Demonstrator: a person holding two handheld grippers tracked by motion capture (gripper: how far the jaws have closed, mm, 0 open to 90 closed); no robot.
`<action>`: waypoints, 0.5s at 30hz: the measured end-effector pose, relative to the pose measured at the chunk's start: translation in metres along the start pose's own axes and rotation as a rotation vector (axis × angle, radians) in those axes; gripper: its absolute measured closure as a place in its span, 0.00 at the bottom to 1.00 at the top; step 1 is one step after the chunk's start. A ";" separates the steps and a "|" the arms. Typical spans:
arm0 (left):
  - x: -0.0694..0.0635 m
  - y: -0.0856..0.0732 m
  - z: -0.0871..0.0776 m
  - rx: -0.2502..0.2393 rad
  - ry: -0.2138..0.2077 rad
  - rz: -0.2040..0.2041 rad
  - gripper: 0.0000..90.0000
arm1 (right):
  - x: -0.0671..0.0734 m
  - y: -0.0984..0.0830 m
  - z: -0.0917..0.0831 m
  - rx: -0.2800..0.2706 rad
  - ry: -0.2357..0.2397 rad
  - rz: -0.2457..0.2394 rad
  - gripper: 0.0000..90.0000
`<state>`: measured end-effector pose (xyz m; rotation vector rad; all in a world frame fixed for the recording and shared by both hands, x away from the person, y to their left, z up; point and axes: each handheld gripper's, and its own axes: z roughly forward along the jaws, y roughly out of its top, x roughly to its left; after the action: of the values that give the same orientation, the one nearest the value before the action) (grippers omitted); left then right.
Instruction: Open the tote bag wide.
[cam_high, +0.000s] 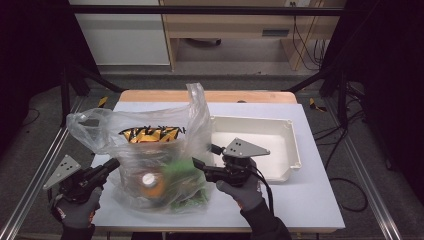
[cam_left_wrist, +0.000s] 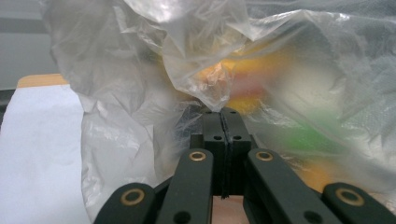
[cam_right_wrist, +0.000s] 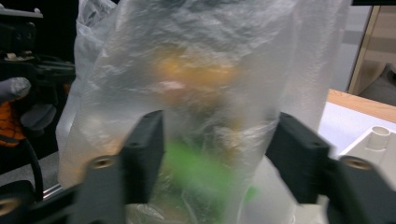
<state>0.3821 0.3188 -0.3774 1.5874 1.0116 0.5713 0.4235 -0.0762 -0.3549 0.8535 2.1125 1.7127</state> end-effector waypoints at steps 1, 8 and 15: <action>0.000 0.000 0.000 0.000 0.000 0.000 1.00 | 0.001 0.000 0.001 0.004 0.002 -0.007 0.54; -0.008 -0.004 -0.012 0.016 -0.017 0.027 1.00 | 0.005 -0.002 -0.003 0.062 0.037 -0.001 0.93; -0.013 -0.021 -0.026 0.054 -0.026 0.040 1.00 | 0.007 -0.024 -0.013 0.138 0.102 0.034 1.00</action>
<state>0.3479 0.3220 -0.3881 1.6614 0.9848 0.5534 0.4048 -0.0851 -0.3738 0.8602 2.3197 1.6757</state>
